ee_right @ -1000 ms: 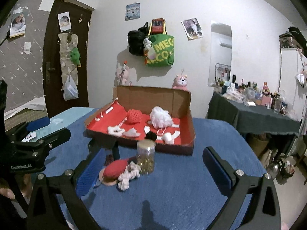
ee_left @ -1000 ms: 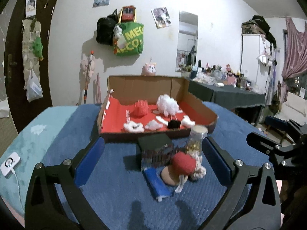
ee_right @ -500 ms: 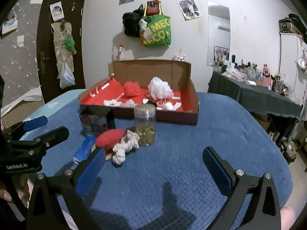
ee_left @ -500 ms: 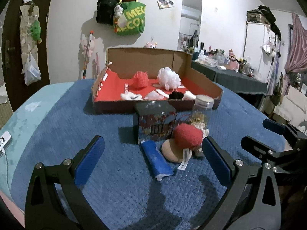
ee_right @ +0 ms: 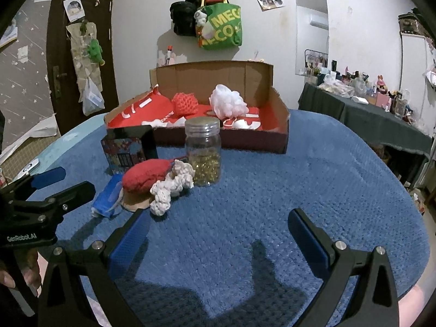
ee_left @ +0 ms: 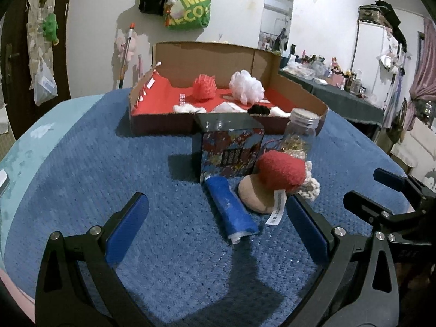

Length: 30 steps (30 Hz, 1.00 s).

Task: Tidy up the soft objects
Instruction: 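Withdraw both tools from the box back toward the remaining items, then grasp the blue roll with the left gripper while the right gripper grasps the white knotted rope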

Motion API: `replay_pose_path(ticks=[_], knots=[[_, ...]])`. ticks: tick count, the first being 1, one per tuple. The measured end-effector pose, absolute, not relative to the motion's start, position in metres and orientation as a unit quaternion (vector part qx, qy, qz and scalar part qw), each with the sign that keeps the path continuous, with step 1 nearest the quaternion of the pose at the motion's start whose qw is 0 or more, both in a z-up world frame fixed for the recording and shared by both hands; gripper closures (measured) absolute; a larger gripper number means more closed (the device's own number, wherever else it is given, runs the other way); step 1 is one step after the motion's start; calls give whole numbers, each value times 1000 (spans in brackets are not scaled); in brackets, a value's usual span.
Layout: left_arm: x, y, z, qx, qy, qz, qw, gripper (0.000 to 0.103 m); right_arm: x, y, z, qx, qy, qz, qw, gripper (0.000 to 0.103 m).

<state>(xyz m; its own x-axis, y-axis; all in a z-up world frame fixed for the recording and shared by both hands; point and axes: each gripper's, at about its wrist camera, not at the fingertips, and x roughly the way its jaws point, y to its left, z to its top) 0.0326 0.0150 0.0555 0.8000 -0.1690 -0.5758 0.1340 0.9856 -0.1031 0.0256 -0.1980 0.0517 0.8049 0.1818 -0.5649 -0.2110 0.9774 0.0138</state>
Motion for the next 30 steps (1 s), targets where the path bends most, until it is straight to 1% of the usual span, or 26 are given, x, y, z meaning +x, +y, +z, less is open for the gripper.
replay_pose_path(ticks=[12, 13, 14, 15, 16, 17, 19, 21, 22, 23, 24, 25, 27, 29, 30], knots=[[55, 19, 43, -31, 348, -101, 932, 1, 54, -199, 43, 24, 327, 165, 930, 0], [56, 19, 42, -30, 350, -105, 930, 1, 58, -199, 42, 28, 330, 173, 928, 0], [58, 19, 41, -29, 353, -110, 929, 1, 61, -198, 41, 31, 333, 178, 925, 3], [59, 18, 41, -29, 356, -115, 927, 4, 66, -196, 40, 33, 340, 186, 921, 8], [61, 17, 40, -29, 360, -123, 925, 13, 69, -195, 38, 34, 344, 193, 918, 11], [62, 15, 38, -30, 364, -133, 921, 20, 73, -193, 37, 36, 349, 199, 915, 16], [67, 11, 34, -31, 379, -153, 912, 46, 82, -189, 33, 40, 359, 214, 908, 23], [69, 7, 29, -30, 386, -163, 908, 50, 88, -185, 30, 41, 364, 227, 902, 36], [68, 7, 28, -27, 382, -164, 909, 60, 90, -183, 29, 41, 364, 234, 901, 39], [68, 6, 29, -26, 381, -168, 909, 66, 91, -181, 29, 41, 363, 241, 899, 48], [68, 6, 29, -27, 381, -169, 909, 69, 93, -178, 28, 42, 363, 250, 897, 64], [68, 6, 29, -29, 380, -168, 909, 71, 94, -175, 26, 43, 366, 260, 893, 73], [66, 7, 30, -28, 379, -168, 910, 74, 91, -173, 25, 47, 365, 275, 888, 82], [64, 7, 32, -31, 377, -170, 910, 75, 84, -171, 28, 32, 349, 267, 898, 86], [64, 7, 33, -30, 376, -171, 910, 76, 82, -171, 29, 29, 347, 267, 899, 86]])
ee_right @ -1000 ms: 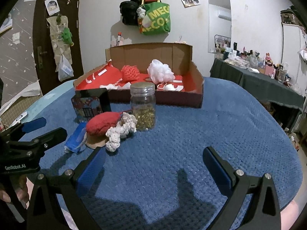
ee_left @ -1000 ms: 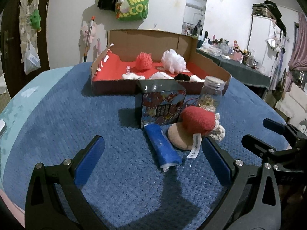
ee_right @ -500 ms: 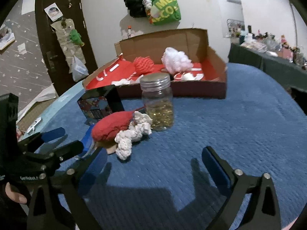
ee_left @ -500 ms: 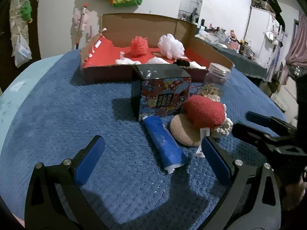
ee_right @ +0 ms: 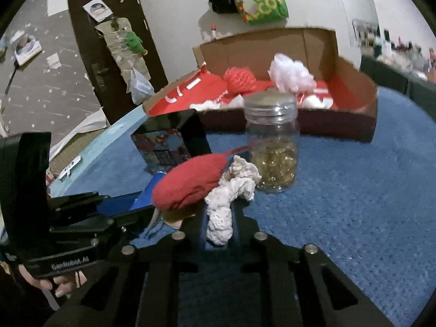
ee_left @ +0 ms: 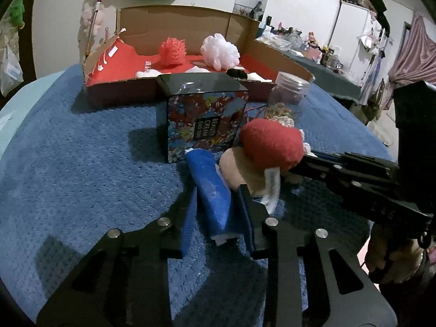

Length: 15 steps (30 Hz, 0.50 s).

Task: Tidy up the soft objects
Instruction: 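Grasp the blue roll with the left gripper while the right gripper grasps the white knotted rope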

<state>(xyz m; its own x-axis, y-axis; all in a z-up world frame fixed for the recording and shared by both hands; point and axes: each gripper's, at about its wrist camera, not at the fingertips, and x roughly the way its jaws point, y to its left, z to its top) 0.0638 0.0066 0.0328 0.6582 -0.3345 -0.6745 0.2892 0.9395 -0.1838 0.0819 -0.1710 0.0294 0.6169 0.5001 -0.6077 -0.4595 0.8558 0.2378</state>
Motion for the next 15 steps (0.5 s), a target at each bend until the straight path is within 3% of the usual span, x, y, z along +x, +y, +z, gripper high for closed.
replay_pose_path(ticks=[15], knots=[[57, 12, 41, -22, 363, -176, 915, 85, 49, -189, 49, 21, 315, 248, 916, 87]])
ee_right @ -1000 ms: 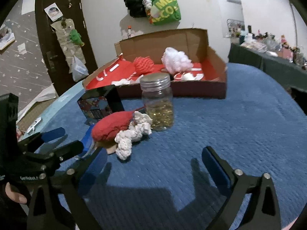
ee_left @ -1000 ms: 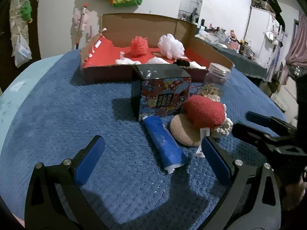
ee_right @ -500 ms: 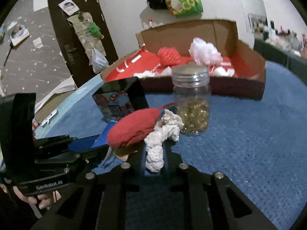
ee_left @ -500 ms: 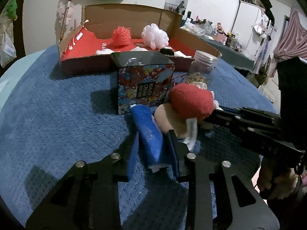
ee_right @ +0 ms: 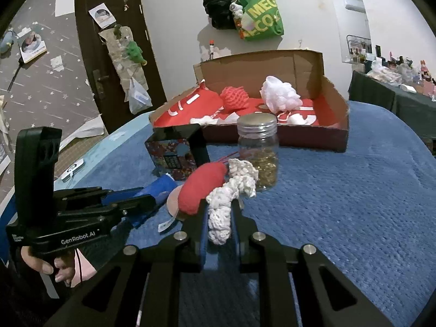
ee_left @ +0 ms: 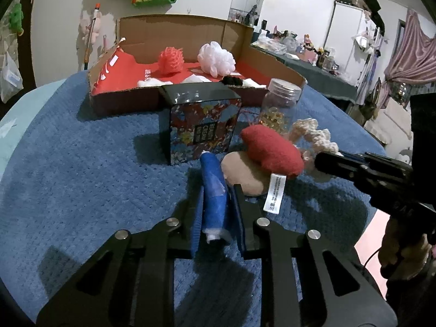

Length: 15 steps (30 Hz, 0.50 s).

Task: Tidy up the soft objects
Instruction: 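Grasp the blue roll with the left gripper while the right gripper grasps the white knotted rope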

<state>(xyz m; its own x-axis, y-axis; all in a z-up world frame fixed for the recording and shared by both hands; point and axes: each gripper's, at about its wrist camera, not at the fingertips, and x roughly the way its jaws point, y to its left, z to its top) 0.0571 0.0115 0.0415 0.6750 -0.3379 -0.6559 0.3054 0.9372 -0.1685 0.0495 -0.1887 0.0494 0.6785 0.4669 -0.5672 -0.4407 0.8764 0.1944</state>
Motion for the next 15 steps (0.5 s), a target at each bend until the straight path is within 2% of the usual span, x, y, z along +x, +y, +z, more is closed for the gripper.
replay_pose_path(ticks=[15], knots=[[48, 23, 49, -18, 351, -169, 921, 86, 39, -202, 51, 18, 311, 233, 921, 87]])
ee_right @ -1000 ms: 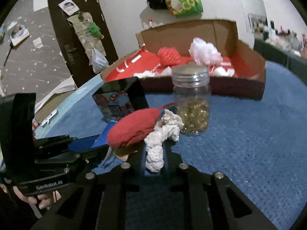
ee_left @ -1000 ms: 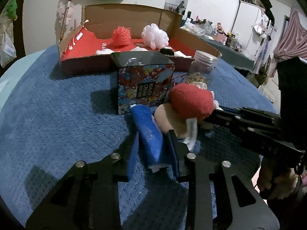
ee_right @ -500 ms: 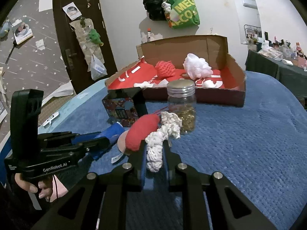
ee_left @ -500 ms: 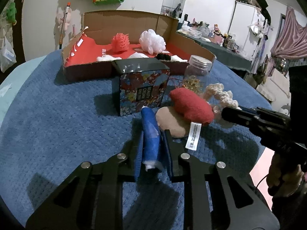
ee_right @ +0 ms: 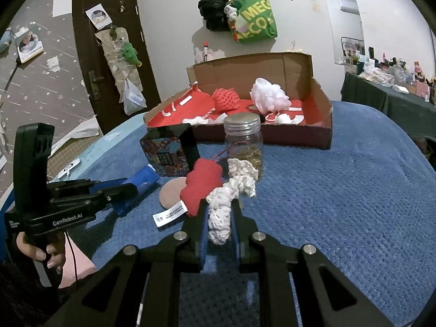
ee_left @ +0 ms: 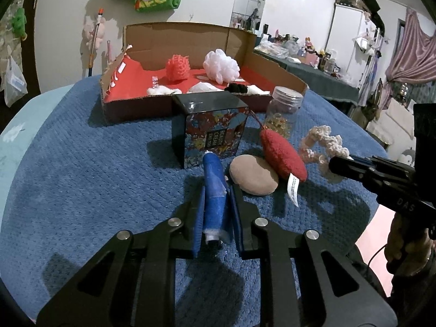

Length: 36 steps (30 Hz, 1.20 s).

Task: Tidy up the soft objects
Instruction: 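Grasp the blue roll with the left gripper while the right gripper grasps the white knotted rope, then carry the blue roll and white rope up and into the red box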

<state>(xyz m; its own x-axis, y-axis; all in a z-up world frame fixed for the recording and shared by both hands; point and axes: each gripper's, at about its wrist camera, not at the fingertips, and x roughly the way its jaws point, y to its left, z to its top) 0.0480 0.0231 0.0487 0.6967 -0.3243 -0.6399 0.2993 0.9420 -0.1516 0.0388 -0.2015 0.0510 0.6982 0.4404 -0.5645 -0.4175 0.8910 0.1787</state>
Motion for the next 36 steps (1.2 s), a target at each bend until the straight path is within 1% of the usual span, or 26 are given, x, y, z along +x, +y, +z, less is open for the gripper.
replay_pose_path(ticks=[13, 20, 36], knots=[[47, 27, 50, -18, 350, -166, 922, 86, 39, -207, 49, 23, 314, 228, 921, 87], [49, 43, 58, -21, 344, -149, 927, 86, 41, -215, 52, 21, 314, 214, 924, 87], [91, 78, 63, -21, 352, -111, 929, 86, 84, -239, 55, 8, 329, 166, 929, 87]])
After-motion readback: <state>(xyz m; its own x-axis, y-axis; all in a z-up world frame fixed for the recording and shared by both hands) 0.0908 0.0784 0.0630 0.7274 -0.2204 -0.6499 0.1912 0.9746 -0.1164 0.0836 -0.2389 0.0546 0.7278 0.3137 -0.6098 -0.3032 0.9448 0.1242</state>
